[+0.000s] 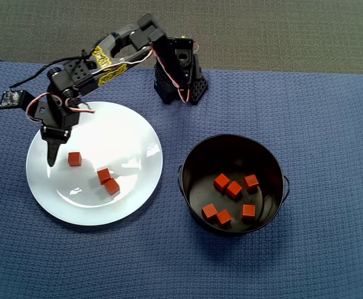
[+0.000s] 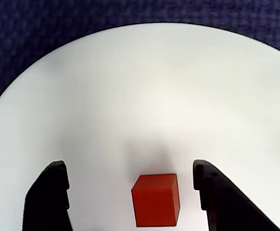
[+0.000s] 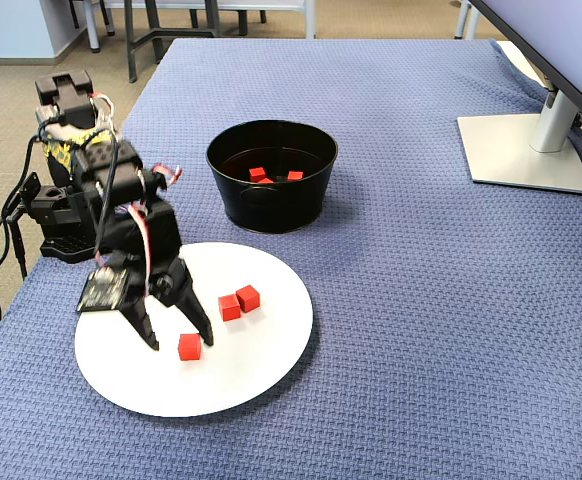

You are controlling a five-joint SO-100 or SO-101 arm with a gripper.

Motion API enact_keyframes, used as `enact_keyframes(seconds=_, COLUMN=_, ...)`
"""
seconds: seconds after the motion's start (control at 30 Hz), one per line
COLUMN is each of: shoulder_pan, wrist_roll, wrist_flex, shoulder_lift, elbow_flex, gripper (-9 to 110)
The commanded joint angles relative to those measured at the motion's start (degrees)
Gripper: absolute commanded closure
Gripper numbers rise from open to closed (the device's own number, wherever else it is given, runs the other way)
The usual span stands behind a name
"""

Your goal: Pick up the red cubes from the white plate and place them in the black recipient

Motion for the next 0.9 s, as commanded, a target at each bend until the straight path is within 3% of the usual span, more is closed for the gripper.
enact_keyframes(seconds=0.0, shoulder_pan=1.41, wrist_roll=4.83, wrist_flex=-0.35, shoulder_lift=-1.76, elbow_flex=-5.71, gripper=74)
enact_keyframes(seconds=0.13, shoulder_pan=0.62, wrist_roll=9.23, wrist_flex=0.35, shoulder_lift=-3.96, elbow_flex=-6.86, gripper=75)
enact_keyframes(seconds=0.87, shoulder_pan=-5.63, wrist_roll=9.49, wrist_flex=-0.09, shoulder_lift=1.23, elbow_flex=6.50, gripper=79)
